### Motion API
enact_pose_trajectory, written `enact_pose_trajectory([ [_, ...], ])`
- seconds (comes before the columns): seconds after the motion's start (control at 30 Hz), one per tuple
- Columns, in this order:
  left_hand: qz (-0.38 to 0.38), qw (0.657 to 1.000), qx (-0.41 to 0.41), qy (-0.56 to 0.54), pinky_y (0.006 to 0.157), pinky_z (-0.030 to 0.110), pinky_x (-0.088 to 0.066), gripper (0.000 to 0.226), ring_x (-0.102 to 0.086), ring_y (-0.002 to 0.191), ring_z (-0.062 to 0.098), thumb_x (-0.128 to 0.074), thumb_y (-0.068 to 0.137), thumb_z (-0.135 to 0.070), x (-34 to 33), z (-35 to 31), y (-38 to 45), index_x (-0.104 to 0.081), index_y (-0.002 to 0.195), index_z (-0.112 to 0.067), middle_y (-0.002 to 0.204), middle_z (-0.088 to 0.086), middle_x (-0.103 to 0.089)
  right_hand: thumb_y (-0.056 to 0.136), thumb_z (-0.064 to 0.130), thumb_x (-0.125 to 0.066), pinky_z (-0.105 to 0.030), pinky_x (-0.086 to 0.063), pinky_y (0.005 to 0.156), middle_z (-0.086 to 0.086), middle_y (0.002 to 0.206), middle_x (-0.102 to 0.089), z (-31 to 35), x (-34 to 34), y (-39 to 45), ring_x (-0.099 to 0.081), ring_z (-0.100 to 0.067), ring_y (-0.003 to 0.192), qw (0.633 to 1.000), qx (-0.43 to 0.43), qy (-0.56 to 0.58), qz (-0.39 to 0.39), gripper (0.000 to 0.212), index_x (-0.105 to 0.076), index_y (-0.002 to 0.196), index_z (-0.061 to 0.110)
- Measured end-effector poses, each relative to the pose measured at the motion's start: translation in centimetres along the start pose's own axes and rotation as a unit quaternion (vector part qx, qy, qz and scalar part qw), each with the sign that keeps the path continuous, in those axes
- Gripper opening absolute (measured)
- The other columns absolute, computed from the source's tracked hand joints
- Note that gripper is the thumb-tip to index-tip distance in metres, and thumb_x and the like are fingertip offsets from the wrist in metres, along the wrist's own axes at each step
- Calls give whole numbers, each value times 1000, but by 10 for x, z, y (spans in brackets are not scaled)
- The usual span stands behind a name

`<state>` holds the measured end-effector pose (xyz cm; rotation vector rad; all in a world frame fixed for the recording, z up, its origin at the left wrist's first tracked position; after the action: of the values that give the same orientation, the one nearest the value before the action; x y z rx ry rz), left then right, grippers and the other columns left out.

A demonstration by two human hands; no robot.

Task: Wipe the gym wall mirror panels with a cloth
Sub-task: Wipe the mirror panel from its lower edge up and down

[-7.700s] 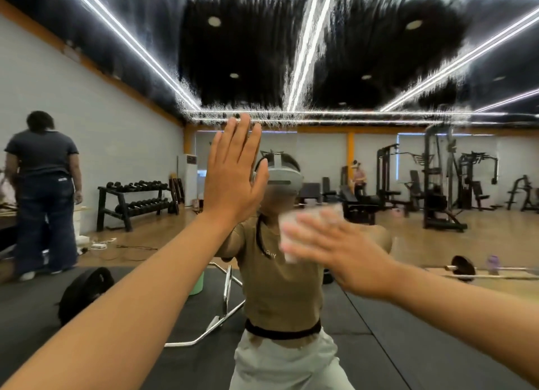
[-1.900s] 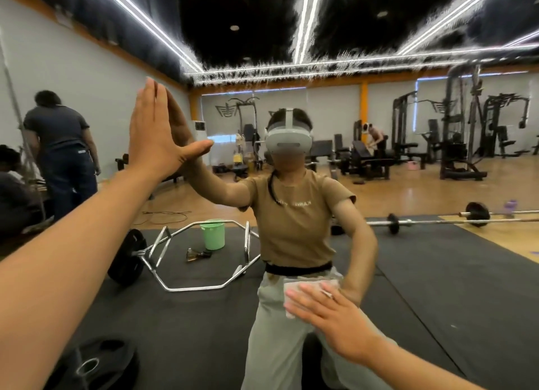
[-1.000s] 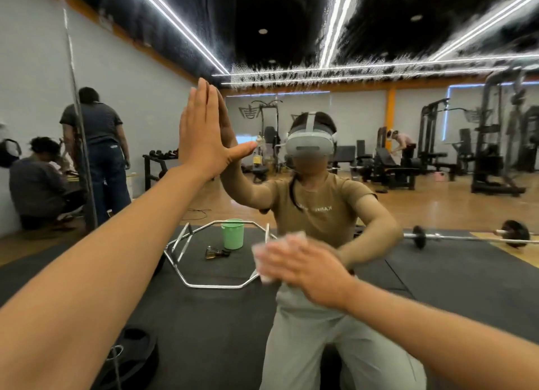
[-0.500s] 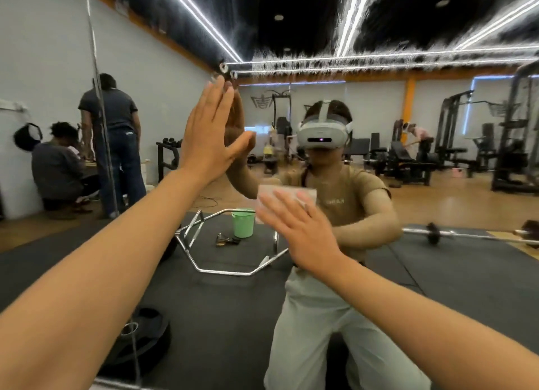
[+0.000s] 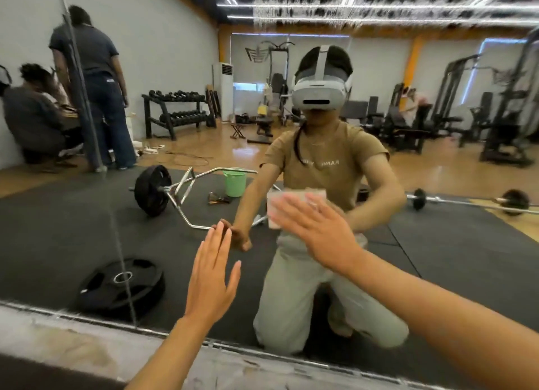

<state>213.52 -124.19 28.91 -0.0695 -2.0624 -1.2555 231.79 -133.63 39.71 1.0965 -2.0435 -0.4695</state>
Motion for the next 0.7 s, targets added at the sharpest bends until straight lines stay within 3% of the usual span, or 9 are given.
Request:
enact_pose_trajectory([
  [0.1, -4, 1000, 8, -13, 121, 36, -15, 66, -8, 153, 21, -41, 99, -37, -4, -2, 1, -22, 156, -9, 167, -1, -8, 95, 4, -45, -43, -16, 120, -6, 158, -34, -72, 54, 47, -27, -25, 148, 980, -166, 6, -108, 57, -41, 150, 16],
  [0.23, -21, 999, 22, -29, 121, 38, -17, 68, -6, 153, 23, -42, 99, -38, -8, -3, -1, -21, 156, -9, 167, 0, -7, 96, 3, -40, -43, -9, 120, -10, 158, -32, -80, 59, 47, -23, -30, 149, 956, -245, 41, -157, 55, -39, 151, 14],
  [0.33, -26, 998, 38, -38, 120, 42, -18, 71, -4, 154, 23, -43, 98, -40, -11, -7, -2, -18, 157, -9, 167, 0, -5, 90, -1, -37, -47, -16, 118, -9, 159, -31, -24, 17, -6, -20, -27, 150, 973, -197, 47, -107, 63, -36, 151, 15],
  [0.43, -33, 997, 54, -40, 121, 40, -18, 76, -4, 154, 22, -44, 96, -45, -11, -11, -1, -18, 157, -8, 167, 0, -5, 81, 4, -39, -44, -8, 123, -4, 166, -10, 46, -34, -95, -8, -23, 153, 998, -38, 4, 45, 78, -21, 156, 17],
  [0.5, -42, 996, 69, -35, 121, 38, -19, 80, -4, 154, 22, -46, 94, -49, -11, -16, 0, -19, 156, -5, 167, 2, -7, 77, 8, -40, -43, 2, 124, -3, 166, -3, 73, -54, -153, -4, -23, 153, 987, 66, -38, 145, 85, -13, 158, 16],
  [0.57, -49, 994, 90, -35, 120, 40, -22, 85, -3, 154, 22, -48, 92, -53, -12, -22, -1, -20, 156, -4, 167, 3, -7, 79, 12, -41, -43, 7, 124, -2, 166, -7, 72, -56, -181, -6, -21, 152, 971, 113, -46, 208, 85, -11, 158, 16],
  [0.63, -54, 991, 112, -40, 118, 39, -22, 90, -1, 154, 21, -48, 89, -57, -14, -28, 0, -18, 156, -4, 167, 3, -3, 80, 13, -40, -42, 6, 124, 0, 165, -9, 53, -44, -180, -7, -20, 152, 972, 112, -32, 203, 84, -10, 158, 16],
  [0.7, -58, 988, 132, -49, 118, 39, -20, 94, 2, 154, 19, -51, 89, -58, -16, -34, 1, -15, 156, -5, 167, 2, 0, 80, 10, -39, -40, -4, 124, 0, 164, -16, 19, -19, -160, -12, -19, 151, 987, 53, 16, 150, 80, -17, 157, 17],
])
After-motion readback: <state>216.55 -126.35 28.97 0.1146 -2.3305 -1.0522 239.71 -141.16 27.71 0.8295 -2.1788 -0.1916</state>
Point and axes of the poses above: each hand's wrist, its own y-axis towards the middle knuckle, its own x-axis out of the back of the hand, z = x × y, the point moved 5 cm from there along y, towards the middle knuckle
